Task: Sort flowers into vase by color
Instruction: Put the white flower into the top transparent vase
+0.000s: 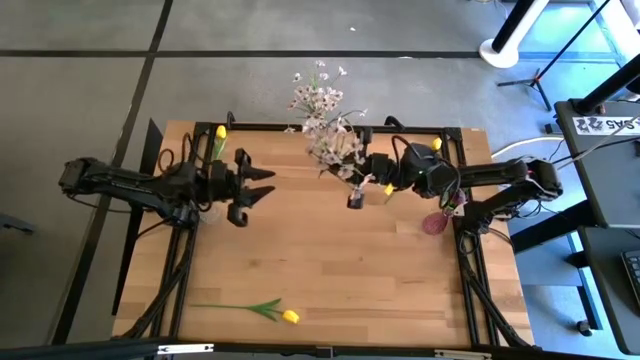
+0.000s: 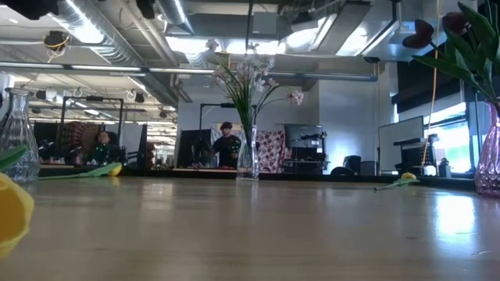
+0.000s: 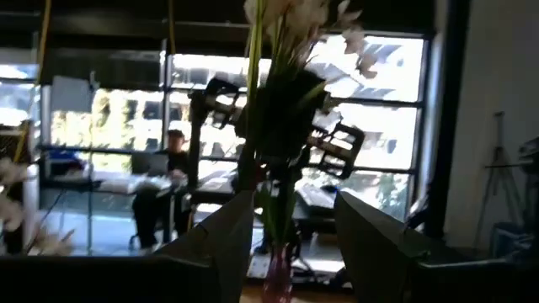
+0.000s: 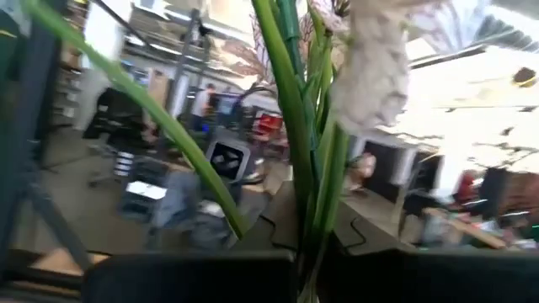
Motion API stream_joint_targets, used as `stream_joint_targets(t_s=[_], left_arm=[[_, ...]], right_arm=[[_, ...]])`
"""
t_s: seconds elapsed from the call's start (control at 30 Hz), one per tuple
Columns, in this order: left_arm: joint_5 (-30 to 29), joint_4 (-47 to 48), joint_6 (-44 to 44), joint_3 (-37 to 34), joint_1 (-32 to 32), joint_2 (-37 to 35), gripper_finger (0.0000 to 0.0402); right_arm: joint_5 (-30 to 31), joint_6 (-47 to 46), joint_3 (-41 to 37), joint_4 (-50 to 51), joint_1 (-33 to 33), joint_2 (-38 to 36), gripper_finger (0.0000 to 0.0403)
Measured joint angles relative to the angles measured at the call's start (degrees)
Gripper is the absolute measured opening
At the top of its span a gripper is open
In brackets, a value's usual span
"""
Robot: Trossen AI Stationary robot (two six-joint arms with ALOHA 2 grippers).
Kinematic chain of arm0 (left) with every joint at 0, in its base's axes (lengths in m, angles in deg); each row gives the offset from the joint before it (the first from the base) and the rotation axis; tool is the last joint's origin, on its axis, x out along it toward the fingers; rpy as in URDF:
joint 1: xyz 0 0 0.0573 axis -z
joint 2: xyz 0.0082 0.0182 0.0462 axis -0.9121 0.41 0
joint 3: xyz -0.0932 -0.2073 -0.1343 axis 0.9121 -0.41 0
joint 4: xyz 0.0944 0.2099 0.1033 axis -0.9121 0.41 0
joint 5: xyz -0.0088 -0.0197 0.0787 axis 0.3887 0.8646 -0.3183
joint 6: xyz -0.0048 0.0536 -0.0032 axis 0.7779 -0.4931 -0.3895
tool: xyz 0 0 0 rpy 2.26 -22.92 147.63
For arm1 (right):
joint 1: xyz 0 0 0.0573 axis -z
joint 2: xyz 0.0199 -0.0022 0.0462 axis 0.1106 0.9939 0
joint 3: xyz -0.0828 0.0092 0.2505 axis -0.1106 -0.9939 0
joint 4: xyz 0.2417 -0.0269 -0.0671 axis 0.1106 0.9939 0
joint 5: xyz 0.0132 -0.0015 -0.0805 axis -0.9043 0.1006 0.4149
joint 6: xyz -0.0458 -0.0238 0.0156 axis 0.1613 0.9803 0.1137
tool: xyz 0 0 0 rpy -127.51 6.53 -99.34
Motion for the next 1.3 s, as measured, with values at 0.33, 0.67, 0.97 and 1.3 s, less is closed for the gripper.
stream_joint_targets(t_s=[0.33, 0.67, 0.97, 1.3], left_arm=[[6.2, 1.8, 3.5, 0.0, -5.8, 1.4, 0.0163], [9.8, 1.7, 6.5, 0.0, -18.6, 3.8, 0.0162], [13.7, -3.4, 9.0, 0.0, -25.8, 15.6, 0.0162], [12.2, -5.7, 8.8, 0.0, -33.7, 22.2, 0.0162]], right_arm=[[-1.5, -2.7, 0.0, 3.4, -0.1, -1.2, 0.0006], [4.9, -1.6, -0.1, 3.8, 0.8, -1.2, 0.0006], [14.1, -7.6, -7.5, 2.2, 7.3, -0.1, 0.0006], [11.8, -10.2, -5.0, 3.2, 19.9, 7.5, 0.0006]])
